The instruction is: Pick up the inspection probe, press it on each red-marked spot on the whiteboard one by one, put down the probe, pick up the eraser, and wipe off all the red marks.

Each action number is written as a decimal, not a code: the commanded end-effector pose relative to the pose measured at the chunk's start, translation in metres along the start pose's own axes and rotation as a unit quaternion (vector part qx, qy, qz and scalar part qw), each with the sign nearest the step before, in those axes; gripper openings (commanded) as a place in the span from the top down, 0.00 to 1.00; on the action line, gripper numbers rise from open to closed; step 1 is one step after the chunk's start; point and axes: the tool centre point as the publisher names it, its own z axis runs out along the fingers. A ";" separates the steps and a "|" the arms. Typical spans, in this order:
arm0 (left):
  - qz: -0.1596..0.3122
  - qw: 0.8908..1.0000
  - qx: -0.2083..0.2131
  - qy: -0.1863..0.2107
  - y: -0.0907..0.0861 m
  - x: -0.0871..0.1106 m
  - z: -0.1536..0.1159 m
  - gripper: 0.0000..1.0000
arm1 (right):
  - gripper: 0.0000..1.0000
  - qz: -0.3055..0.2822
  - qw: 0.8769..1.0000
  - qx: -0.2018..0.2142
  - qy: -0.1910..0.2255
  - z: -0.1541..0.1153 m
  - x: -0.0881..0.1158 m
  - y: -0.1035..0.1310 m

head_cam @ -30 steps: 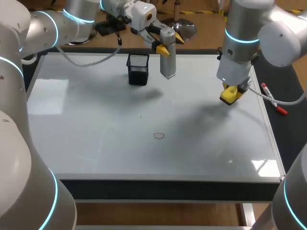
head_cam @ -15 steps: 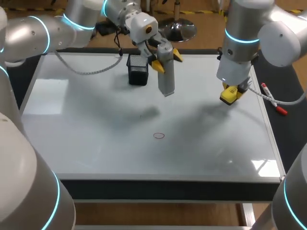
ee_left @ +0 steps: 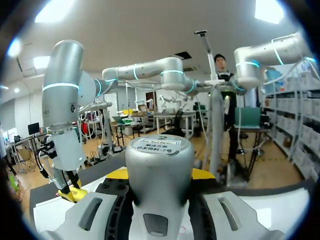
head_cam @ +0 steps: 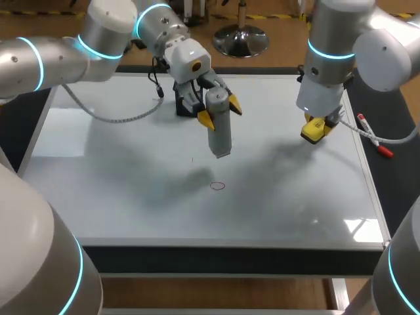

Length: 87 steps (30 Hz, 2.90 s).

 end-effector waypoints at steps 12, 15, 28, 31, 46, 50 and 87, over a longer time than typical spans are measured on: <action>0.002 0.994 -0.031 -0.101 0.019 0.021 0.028 1.00 | 1.00 -0.001 1.000 0.001 0.001 -0.001 0.000 0.000; 0.000 0.994 -0.026 -0.102 0.023 0.023 0.028 1.00 | 1.00 -0.001 1.000 0.001 0.001 -0.001 0.000 0.000; -0.012 0.997 0.006 -0.070 0.039 0.031 0.044 1.00 | 1.00 -0.001 1.000 0.001 0.001 -0.001 0.000 0.000; -0.014 0.997 0.010 -0.069 0.041 0.032 0.046 1.00 | 1.00 -0.001 1.000 0.001 0.001 -0.001 0.000 0.000; -0.032 0.997 0.014 -0.071 0.053 0.030 0.043 1.00 | 1.00 -0.001 1.000 0.001 0.001 -0.001 0.000 0.000; -0.036 0.997 0.016 -0.073 0.055 0.030 0.043 1.00 | 1.00 -0.001 1.000 0.001 0.001 -0.001 0.000 0.000; -0.031 0.997 0.011 -0.076 0.047 0.029 0.031 1.00 | 1.00 -0.001 1.000 0.001 0.001 -0.001 0.000 0.000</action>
